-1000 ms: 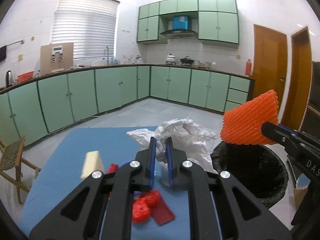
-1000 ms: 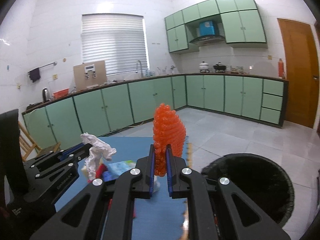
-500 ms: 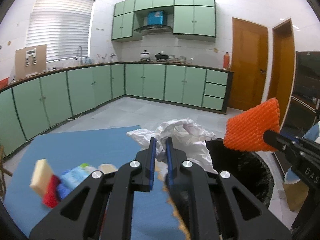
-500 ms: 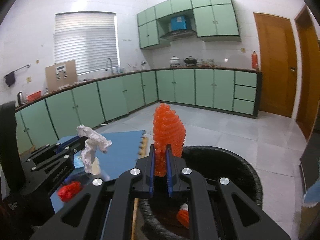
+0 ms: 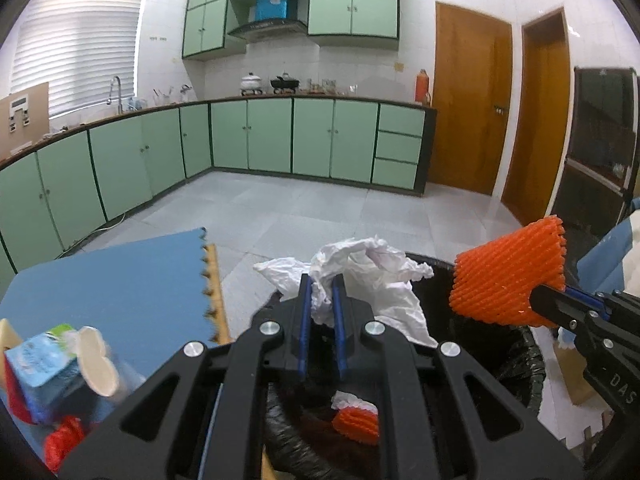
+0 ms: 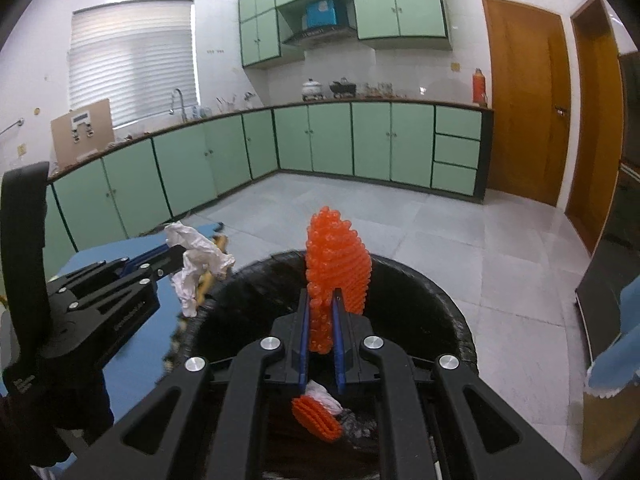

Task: Collect trash
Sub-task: 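Carry both items over the bin and open both tools to drop them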

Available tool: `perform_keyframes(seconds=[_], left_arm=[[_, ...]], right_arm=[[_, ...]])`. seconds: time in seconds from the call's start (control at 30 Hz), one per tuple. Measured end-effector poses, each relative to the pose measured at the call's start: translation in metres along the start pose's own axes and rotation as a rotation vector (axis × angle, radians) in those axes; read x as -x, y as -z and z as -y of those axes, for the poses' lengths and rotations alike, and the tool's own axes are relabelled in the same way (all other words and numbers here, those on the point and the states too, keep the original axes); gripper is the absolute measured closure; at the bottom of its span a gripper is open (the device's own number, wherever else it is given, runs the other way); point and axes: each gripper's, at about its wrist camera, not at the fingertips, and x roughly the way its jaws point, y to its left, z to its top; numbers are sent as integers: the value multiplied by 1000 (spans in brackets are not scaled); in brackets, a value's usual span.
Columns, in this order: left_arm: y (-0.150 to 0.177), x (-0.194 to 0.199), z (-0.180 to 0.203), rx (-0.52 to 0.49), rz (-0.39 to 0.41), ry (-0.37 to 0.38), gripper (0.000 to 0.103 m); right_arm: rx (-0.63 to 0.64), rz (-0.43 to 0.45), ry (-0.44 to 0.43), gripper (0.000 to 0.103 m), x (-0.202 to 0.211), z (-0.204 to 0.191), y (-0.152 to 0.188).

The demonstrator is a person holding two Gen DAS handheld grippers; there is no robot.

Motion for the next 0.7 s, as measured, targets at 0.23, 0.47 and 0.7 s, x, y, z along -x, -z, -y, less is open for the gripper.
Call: perform_keyframes(seconds=[0.23, 0.47, 0.7], left_arm=[[7, -30, 11, -18, -52, 13, 87], [7, -36, 8, -12, -74, 21, 57], [-2, -10, -8, -11, -34, -13, 37]], right_arm=[[-52, -71, 11, 89, -28, 28, 17], [-89, -98, 43, 63, -34, 50, 28], [-109, -41, 121, 7, -12, 46, 25]])
